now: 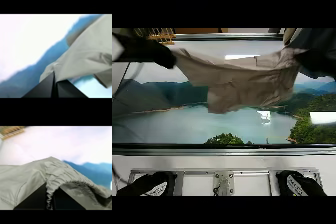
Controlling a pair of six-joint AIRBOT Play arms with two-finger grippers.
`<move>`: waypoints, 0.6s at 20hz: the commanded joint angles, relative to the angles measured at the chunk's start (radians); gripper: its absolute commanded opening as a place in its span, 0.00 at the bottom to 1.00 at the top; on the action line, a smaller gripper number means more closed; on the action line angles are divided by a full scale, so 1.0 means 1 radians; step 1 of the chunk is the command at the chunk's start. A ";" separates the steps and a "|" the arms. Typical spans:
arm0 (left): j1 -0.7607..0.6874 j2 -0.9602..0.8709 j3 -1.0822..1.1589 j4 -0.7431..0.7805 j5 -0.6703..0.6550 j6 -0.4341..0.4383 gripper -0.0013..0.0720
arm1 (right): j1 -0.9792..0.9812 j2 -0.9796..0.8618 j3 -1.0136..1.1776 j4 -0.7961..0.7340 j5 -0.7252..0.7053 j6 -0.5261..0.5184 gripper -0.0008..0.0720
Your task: Fold the clothes and pants, and hang the long-sleeved shirts on hangers.
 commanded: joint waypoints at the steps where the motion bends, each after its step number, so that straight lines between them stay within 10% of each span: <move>1: -0.094 0.205 0.141 0.041 0.026 -0.073 0.03 | -0.002 0.159 0.159 0.004 0.137 0.118 0.03; 12: -0.270 0.389 -0.039 0.244 0.285 -0.226 0.02 | -0.003 0.320 0.124 -0.082 0.414 0.518 0.03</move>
